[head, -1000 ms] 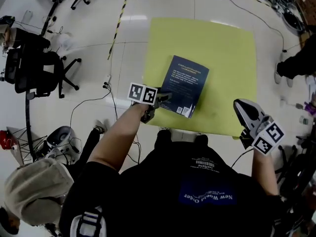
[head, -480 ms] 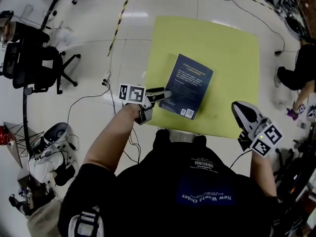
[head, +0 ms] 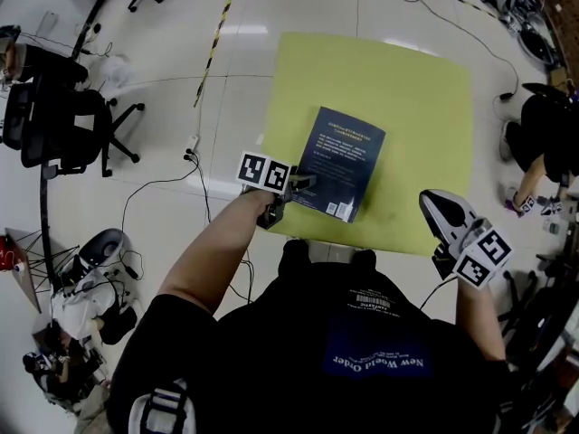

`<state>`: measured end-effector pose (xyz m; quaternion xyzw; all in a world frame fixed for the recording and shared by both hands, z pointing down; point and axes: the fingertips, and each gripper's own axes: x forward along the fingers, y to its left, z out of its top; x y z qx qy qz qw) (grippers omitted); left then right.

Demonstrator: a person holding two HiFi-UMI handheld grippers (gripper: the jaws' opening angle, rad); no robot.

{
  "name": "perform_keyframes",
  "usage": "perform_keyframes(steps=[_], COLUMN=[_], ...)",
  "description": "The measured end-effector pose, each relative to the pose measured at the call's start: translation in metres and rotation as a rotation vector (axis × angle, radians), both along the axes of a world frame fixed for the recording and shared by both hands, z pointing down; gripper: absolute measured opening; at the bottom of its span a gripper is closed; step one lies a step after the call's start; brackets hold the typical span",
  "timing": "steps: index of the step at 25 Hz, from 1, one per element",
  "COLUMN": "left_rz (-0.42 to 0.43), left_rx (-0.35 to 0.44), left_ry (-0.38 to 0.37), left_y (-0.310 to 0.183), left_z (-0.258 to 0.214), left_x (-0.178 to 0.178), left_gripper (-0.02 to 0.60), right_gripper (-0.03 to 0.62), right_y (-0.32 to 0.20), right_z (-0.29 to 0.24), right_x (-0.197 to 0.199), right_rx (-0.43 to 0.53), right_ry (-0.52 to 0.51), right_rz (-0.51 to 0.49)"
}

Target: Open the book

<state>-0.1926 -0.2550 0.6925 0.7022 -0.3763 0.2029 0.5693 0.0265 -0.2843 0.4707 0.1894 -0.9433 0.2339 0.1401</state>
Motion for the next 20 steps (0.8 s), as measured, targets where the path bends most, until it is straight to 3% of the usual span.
perform_keyframes(steps=[5,9,15,20], left_rz=[0.048,0.096,0.142,0.221], left_rx=[-0.025,-0.031,-0.008,0.059], left_ry=[-0.047,-0.086,-0.015,-0.006], left_y=[0.000,0.000,0.001,0.001], left_z=[0.001,-0.007,-0.041,-0.092], left_x=[-0.001,-0.008,-0.004,0.022], left_gripper=[0.256,0.167,0.118,0.112], right_gripper=[-0.014,-0.014,-0.014,-0.014], right_y=[-0.002,-0.002,0.001,0.004], right_z=[0.001,0.000,-0.001,-0.004], right_x=[0.009,0.015,0.020,0.023], right_rx=[-0.009,-0.014,-0.012,-0.008], right_ry=[0.002,-0.006,-0.017,-0.025], right_rz=[0.020,0.033,0.044,0.050])
